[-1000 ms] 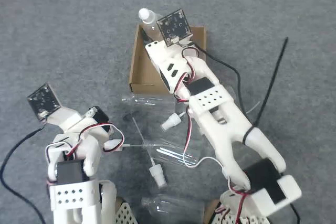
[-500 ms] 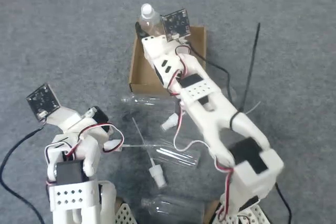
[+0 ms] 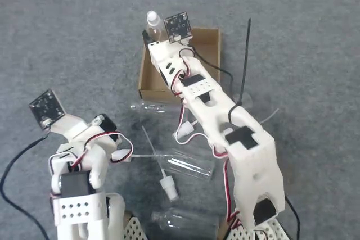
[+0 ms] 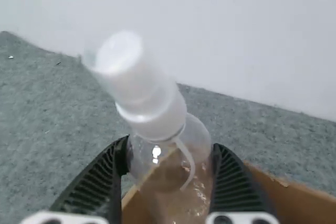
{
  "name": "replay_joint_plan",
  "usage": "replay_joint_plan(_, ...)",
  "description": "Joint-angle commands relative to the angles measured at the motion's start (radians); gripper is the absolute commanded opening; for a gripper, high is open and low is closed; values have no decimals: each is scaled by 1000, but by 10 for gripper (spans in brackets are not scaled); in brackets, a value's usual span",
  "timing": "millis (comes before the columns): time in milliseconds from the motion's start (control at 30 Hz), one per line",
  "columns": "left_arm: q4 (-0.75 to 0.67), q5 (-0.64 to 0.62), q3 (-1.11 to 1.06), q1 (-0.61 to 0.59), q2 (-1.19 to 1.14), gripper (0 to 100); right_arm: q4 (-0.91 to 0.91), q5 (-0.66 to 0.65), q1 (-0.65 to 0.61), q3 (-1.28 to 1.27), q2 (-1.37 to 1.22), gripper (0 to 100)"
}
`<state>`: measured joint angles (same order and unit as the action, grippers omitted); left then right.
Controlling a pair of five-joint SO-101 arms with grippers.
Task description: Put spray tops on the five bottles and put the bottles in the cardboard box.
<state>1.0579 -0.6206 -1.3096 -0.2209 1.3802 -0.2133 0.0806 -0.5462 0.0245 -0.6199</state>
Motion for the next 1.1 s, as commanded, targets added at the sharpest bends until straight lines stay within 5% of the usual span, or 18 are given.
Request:
replay_joint_plan(0, -2, 12, 10, -5, 15, 12, -21, 12, 7, 124, -22, 64)
replay_joint_plan(667, -2, 12, 8, 0, 15, 12, -18, 83, 13, 252, -186, 65)
replay_joint_plan(1067, -84, 12, -39, 0, 15, 12, 105, 91, 10, 299, -185, 217)
